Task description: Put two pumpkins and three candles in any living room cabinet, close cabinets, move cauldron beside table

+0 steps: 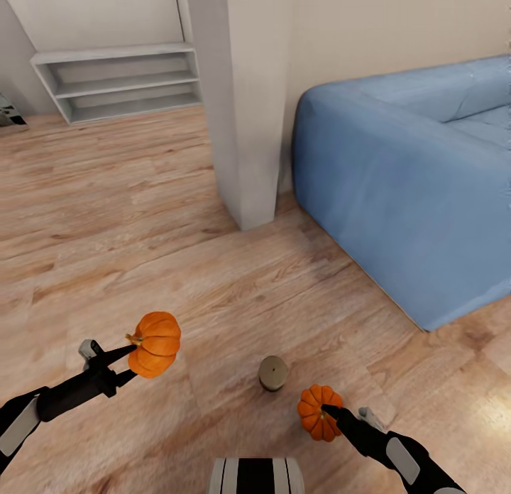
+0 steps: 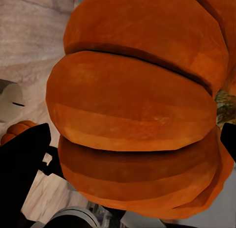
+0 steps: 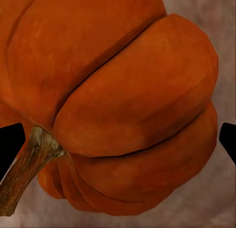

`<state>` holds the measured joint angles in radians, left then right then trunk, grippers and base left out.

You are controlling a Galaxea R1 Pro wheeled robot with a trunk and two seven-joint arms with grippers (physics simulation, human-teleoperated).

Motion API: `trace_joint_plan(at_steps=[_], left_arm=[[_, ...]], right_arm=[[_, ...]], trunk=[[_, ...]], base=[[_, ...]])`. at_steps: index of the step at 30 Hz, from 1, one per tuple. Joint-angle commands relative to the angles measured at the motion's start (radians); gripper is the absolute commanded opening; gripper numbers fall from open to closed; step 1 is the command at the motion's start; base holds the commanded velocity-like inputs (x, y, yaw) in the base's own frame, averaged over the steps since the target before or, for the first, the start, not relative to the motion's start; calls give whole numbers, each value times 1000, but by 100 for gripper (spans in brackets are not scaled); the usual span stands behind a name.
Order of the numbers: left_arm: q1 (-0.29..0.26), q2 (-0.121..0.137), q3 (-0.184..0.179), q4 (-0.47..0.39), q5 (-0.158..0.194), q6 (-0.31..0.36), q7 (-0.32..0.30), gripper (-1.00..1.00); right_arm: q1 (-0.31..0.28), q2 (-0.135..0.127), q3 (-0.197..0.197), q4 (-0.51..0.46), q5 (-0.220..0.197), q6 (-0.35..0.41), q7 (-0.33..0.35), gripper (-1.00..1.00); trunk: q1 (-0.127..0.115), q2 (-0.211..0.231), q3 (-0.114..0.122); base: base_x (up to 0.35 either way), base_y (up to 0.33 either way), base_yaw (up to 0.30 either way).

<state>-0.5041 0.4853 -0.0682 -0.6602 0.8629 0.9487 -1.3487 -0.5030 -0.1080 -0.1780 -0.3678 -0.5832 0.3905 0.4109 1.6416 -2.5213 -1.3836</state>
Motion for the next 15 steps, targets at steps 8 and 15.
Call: trace_joint_plan(at_steps=[8, 15], left_arm=[[-1, 2, -4, 2, 4, 7, 0, -100], [-1, 3, -4, 2, 4, 7, 0, -100]], right_arm=[[0, 1, -7, 0, -4, 3, 11, -100], [0, 1, -8, 0, -3, 6, 0, -100]], trunk=[[-4, 2, 30], [-7, 3, 57]], base=[[-119, 31, 0], [-6, 2, 0]])
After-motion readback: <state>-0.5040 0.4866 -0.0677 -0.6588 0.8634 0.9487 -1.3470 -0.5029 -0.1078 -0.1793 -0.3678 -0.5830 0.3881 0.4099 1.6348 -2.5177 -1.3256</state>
